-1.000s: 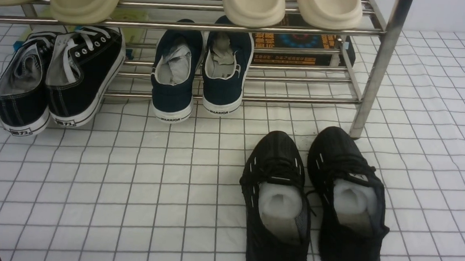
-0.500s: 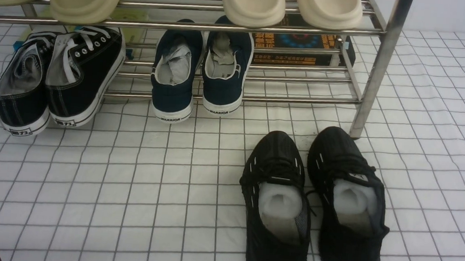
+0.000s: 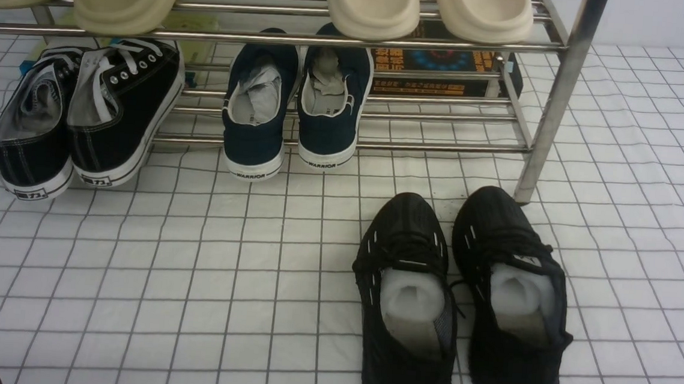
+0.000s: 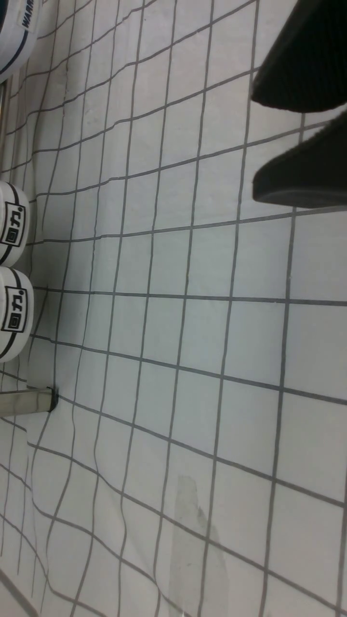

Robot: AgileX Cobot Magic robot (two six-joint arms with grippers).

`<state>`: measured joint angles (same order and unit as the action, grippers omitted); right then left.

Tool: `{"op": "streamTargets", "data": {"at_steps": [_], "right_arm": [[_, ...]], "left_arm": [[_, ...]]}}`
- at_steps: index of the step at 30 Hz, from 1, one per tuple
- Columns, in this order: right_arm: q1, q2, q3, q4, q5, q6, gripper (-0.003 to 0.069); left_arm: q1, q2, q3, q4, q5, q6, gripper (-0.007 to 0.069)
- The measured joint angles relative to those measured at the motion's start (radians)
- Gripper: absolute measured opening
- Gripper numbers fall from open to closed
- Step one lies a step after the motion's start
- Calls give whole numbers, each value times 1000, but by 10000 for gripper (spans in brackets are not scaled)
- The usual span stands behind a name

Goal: Take the shoes off the shelf with your hand from the white checkered tablecloth.

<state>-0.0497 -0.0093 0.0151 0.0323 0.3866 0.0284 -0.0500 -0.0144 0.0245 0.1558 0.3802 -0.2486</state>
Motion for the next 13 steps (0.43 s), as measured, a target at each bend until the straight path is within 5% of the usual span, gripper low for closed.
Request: {"op": "streamTargets", "data": {"at_steps": [13], "right_arm": [[0, 0, 0, 0, 0, 0, 107]], "left_arm": [[0, 0, 0, 0, 0, 0, 240]]}}
